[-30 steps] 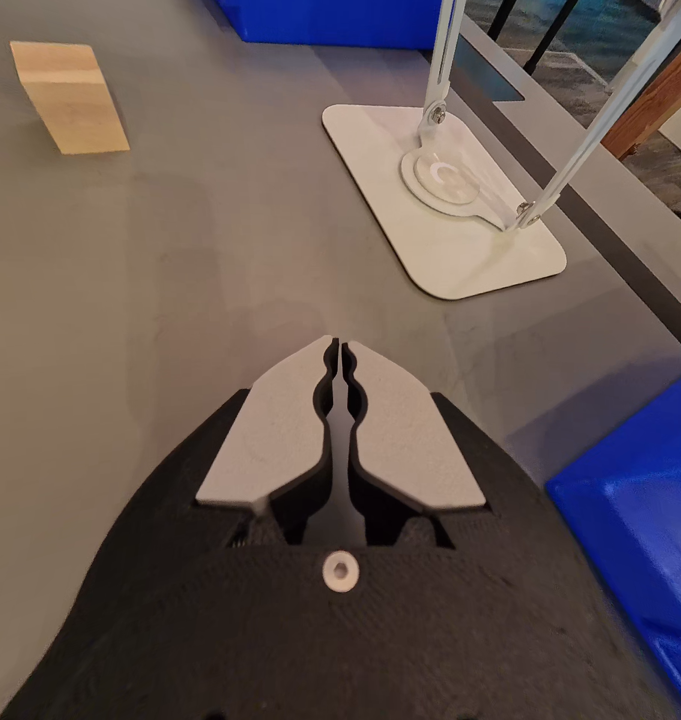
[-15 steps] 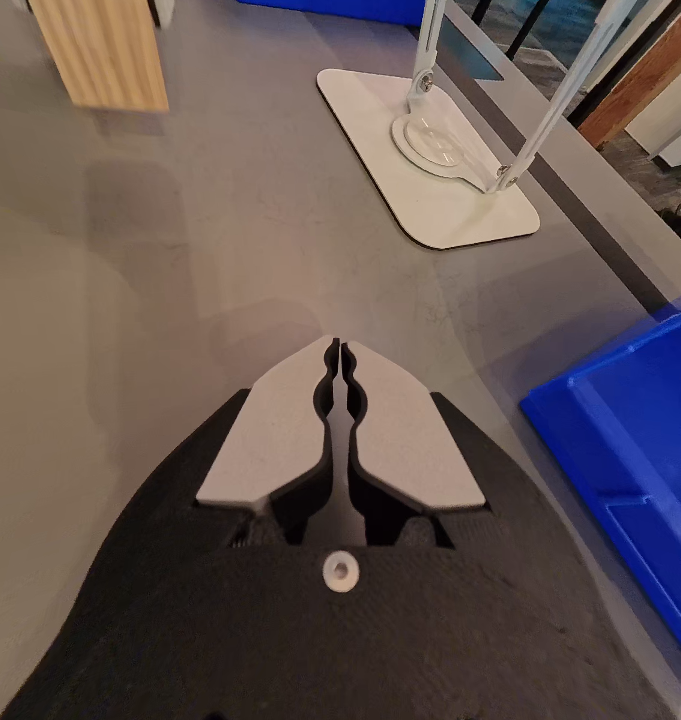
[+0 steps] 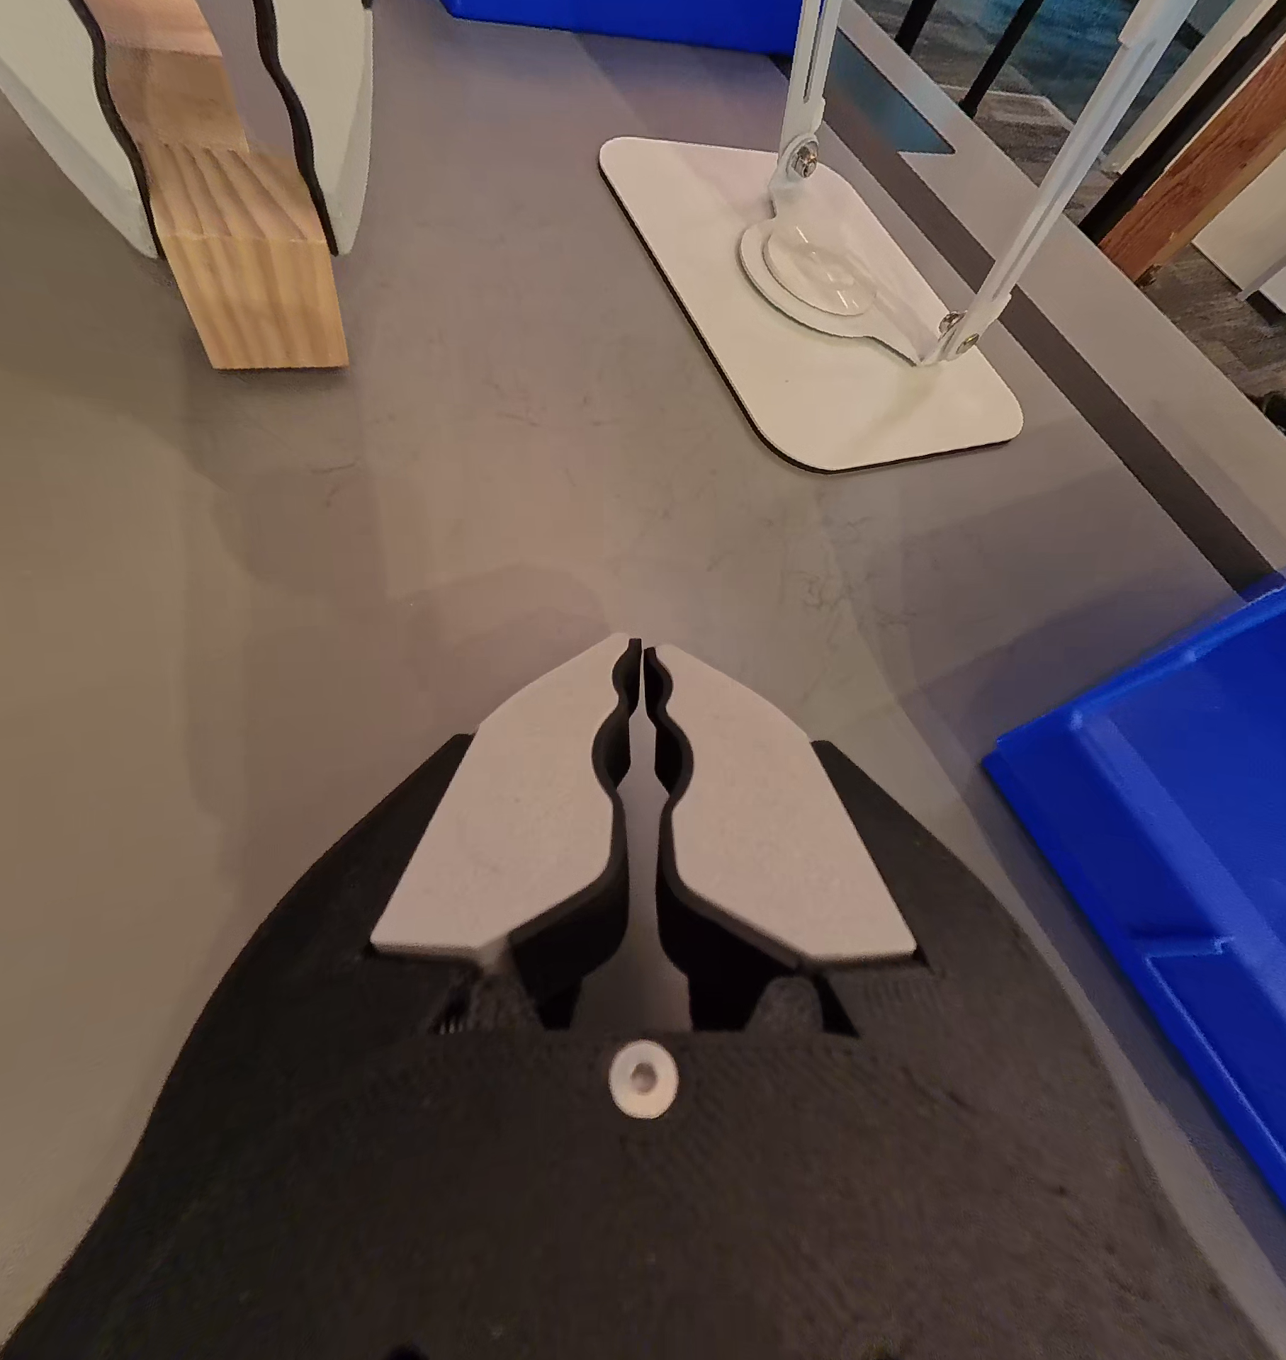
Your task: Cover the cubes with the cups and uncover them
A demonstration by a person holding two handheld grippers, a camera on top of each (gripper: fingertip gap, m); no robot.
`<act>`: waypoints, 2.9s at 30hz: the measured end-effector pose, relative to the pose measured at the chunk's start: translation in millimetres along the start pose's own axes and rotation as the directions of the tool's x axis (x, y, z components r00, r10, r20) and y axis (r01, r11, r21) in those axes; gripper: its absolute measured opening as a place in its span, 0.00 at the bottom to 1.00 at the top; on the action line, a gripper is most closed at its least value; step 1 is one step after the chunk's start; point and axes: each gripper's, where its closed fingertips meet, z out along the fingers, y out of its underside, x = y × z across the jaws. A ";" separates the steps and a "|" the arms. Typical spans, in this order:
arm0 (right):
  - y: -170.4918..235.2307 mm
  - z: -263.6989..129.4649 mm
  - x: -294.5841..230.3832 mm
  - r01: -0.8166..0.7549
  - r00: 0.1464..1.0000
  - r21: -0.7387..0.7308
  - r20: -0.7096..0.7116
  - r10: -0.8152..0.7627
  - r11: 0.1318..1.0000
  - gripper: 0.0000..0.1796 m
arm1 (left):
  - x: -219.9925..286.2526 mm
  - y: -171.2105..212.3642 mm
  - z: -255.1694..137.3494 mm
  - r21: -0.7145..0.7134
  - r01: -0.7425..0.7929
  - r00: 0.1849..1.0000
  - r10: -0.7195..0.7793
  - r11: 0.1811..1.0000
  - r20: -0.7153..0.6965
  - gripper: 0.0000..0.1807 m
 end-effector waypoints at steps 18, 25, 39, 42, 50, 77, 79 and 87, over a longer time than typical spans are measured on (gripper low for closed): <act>0.7 0.5 -1.2 0.010 1.000 -0.006 0.002 -0.010 1.000 0.00 | -3.0 0.2 6.2 0.024 0.038 0.999 -0.039 0.999 0.031 0.24; 0.4 -0.1 -1.5 0.009 1.000 -0.001 0.006 -0.009 1.000 0.00 | -8.5 -3.1 -18.1 0.105 0.076 0.993 -0.084 0.992 0.078 0.36; 1.4 0.5 -0.2 0.008 1.000 -0.007 0.001 -0.008 1.000 0.01 | -124.2 161.5 -183.0 0.153 0.200 0.858 -0.248 0.968 0.449 0.27; 2.2 1.3 -1.0 0.018 1.000 -0.014 0.000 -0.018 1.000 0.01 | -156.3 215.3 -186.3 0.027 0.211 0.848 -0.197 0.977 0.492 0.26; 5.5 4.9 -4.5 0.062 0.998 -0.044 0.006 -0.062 0.997 0.01 | -206.9 292.8 -149.1 -0.229 0.182 0.909 -0.076 0.956 0.409 0.29; 5.3 4.8 -10.7 0.104 0.994 -0.035 0.041 -0.102 0.994 0.01 | -178.6 289.9 -187.5 -0.282 0.269 0.917 -0.155 0.921 0.367 0.23; 6.7 2.7 -12.1 0.111 0.993 -0.034 0.048 -0.110 0.993 0.01 | -151.1 257.5 -197.2 -0.252 0.248 0.923 -0.149 0.935 0.355 0.23; 25.0 -20.3 -12.4 0.129 0.991 -0.053 0.047 -0.127 0.990 0.02 | -55.2 95.9 -167.5 -0.141 0.097 0.960 -0.055 0.985 0.274 0.23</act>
